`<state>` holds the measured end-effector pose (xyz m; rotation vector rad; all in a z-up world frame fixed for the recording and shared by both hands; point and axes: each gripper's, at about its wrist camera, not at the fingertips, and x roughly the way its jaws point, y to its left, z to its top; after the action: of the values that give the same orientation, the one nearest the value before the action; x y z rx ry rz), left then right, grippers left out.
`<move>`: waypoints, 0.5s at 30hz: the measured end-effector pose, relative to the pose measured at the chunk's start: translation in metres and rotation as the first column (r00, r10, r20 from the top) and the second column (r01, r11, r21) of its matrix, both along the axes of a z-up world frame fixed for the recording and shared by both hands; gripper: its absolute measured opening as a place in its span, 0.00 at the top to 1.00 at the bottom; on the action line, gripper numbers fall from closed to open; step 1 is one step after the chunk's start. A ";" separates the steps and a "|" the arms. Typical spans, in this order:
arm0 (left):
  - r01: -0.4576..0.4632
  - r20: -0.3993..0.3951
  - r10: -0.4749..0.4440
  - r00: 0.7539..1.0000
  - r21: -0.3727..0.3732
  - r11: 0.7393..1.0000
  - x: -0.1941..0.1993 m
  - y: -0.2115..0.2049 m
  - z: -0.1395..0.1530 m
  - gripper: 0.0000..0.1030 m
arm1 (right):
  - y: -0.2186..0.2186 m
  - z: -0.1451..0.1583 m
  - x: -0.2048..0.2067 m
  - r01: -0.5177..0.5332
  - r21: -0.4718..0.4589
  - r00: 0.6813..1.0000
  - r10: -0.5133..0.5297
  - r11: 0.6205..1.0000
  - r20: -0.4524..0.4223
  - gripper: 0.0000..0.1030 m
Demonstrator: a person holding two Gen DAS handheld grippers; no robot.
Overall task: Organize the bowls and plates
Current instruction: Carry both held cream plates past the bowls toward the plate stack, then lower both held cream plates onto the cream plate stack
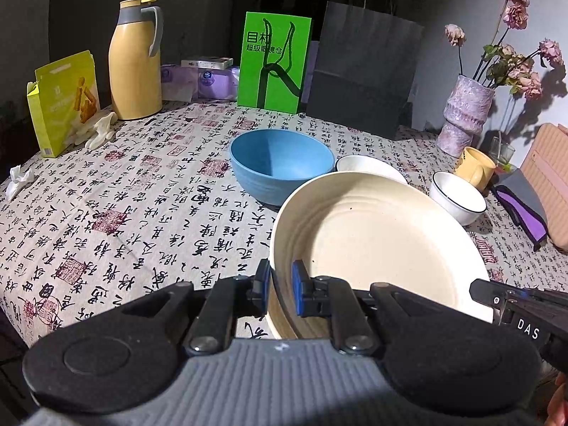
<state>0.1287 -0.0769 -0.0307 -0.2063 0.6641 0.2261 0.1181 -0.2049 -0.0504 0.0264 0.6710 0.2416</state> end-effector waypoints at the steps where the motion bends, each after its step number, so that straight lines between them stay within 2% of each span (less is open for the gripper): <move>1: -0.001 -0.003 0.001 1.000 0.001 1.000 0.001 0.000 -0.001 0.87 | 0.000 -0.001 0.001 0.000 -0.001 1.000 0.000 1.000 -0.003 0.92; 15: -0.001 -0.024 0.002 1.000 0.038 0.999 0.008 -0.004 -0.016 0.87 | 0.003 -0.011 0.009 0.008 -0.015 0.999 -0.009 1.000 -0.031 0.92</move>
<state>0.1366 -0.0807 -0.0463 -0.1679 0.6833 0.2427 0.1270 -0.2019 -0.0610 0.0191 0.7035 0.2283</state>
